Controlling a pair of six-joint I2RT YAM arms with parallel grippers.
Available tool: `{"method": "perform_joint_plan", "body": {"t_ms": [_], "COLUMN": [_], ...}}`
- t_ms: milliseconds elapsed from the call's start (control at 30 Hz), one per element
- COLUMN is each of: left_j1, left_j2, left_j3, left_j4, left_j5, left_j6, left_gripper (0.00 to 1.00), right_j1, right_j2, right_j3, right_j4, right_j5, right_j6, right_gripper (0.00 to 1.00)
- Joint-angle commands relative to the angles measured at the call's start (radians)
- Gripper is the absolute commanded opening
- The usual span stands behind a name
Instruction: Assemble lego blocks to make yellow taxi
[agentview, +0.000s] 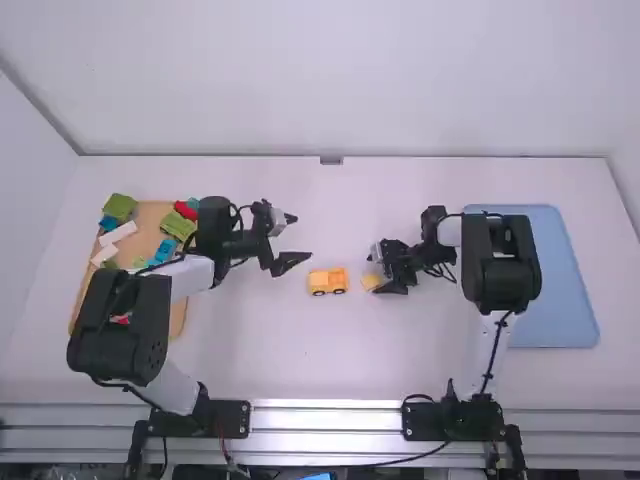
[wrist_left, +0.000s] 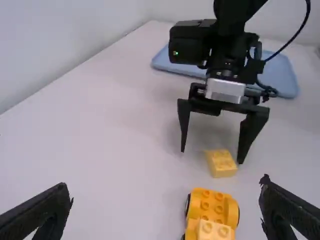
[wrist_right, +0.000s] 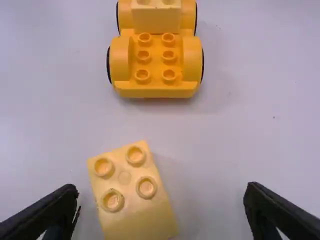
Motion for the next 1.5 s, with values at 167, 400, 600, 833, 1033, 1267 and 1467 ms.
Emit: {"method": "perform_joint_plan", "body": {"t_ms": [167,400,600,833,1033,1267,1467], "left_j1": [-0.008,-0.008,-0.008,-0.008,-0.008,-0.006,-0.007], "left_j2": [0.004,0.004,0.004,0.004,0.004,0.004,0.004], "left_j3": [-0.005,-0.006,-0.006,-0.006,-0.006,-0.006,-0.005], "left_j4": [-0.004,-0.005,-0.02,-0.031,-0.036,-0.049,-0.043], "left_j5": [0.036,0.036,0.036,0.032,-0.011,-0.017,0.094], "left_j6": [-0.006,-0.006,-0.006,-0.006,-0.006,-0.006,-0.006], "left_gripper": [0.99,0.99,0.99,0.99,0.99,0.99,0.99], "right_j1": [0.036,0.008,-0.005,0.01,0.011,0.01,0.011], "right_j2": [0.011,0.011,0.011,0.011,0.011,0.011,0.011], "right_j3": [-0.051,-0.053,-0.053,-0.064,-0.07,-0.07,-0.07], "right_j4": [0.031,0.007,0.011,0.02,0.007,0.016,0.015], "right_j5": [0.029,0.026,0.026,0.026,0.018,0.022,0.022], "right_j6": [-0.002,0.008,0.004,0.005,0.025,0.087,0.087], "right_gripper": [0.63,0.56,0.53,0.27,0.18,0.16,0.36]}}
